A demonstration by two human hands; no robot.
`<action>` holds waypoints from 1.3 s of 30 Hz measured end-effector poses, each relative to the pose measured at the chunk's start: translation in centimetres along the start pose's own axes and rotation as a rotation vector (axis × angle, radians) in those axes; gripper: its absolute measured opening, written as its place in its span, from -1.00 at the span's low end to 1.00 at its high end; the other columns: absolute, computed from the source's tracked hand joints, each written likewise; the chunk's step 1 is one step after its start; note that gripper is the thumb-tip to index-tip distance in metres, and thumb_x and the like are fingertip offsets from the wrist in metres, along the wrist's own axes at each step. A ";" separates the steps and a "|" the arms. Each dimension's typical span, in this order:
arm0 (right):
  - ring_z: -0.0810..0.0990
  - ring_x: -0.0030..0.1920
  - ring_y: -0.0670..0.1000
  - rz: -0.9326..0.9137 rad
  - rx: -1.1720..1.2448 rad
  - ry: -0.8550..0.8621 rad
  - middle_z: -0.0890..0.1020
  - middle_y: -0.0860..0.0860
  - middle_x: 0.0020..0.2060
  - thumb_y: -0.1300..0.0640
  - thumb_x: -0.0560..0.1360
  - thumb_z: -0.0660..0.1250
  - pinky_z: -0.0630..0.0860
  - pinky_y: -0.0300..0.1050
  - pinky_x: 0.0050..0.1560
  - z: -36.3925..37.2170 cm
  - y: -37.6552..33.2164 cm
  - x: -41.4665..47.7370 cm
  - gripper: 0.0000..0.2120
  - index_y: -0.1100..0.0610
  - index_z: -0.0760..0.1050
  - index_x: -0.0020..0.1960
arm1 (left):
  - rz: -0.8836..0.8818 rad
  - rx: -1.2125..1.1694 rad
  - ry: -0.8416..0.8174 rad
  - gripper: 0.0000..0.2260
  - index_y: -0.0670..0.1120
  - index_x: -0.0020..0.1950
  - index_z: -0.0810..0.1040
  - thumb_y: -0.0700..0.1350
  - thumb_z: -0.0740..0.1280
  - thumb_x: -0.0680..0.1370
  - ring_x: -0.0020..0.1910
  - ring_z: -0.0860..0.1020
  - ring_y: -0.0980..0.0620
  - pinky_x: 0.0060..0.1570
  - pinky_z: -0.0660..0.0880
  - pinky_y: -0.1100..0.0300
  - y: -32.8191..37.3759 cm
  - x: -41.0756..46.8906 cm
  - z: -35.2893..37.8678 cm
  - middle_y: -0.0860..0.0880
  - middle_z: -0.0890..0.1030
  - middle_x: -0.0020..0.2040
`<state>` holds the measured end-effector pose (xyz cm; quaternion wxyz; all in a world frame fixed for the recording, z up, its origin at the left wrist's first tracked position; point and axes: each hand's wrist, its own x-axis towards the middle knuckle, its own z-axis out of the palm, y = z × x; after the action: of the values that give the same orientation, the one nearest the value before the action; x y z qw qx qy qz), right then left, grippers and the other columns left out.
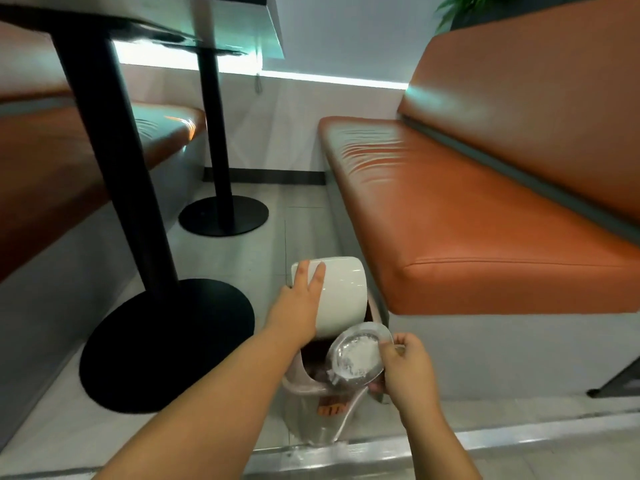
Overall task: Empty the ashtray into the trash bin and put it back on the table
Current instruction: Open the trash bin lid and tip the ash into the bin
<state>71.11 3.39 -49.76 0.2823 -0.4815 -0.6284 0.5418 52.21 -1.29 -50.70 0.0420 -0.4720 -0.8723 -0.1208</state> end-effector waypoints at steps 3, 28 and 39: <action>0.58 -0.35 0.06 -0.183 -0.337 0.072 0.60 0.04 -0.33 0.08 0.53 0.23 0.49 -0.06 -0.46 1.6 -0.9 0.2 -0.92 0.05 0.35 -0.09 | -0.008 0.030 0.013 -0.01 0.07 0.47 -0.29 -0.20 0.42 0.37 0.06 0.41 -0.18 -0.11 0.53 0.04 0.2 -0.1 0.0 -0.08 -0.22 0.52; 0.50 -0.35 0.06 -0.341 -0.664 0.039 0.50 0.00 -0.41 0.10 0.47 0.19 0.42 -0.08 -0.37 5.3 0.9 0.0 -0.89 0.07 0.36 -0.22 | -0.004 0.055 0.041 -0.04 0.03 0.48 -0.34 -0.20 0.38 0.41 0.12 0.41 -0.20 -0.03 0.59 0.00 0.3 -0.6 0.0 -0.12 -0.25 0.53; 0.43 -0.44 0.01 -0.335 -0.623 0.069 0.41 -0.04 -0.49 0.01 0.52 0.20 0.24 -0.15 -0.48 3.7 2.6 -0.7 -0.66 -0.02 0.19 -0.39 | 0.006 0.073 0.060 -0.06 0.03 0.48 -0.33 -0.24 0.35 0.42 0.02 0.40 -0.15 -0.19 0.49 0.06 0.5 -0.8 -0.2 -0.12 -0.23 0.54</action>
<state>68.88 1.09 -53.05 0.2281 -0.4526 -0.8238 0.2539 53.04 -1.75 -50.59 0.0858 -0.4688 -0.8731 -0.1032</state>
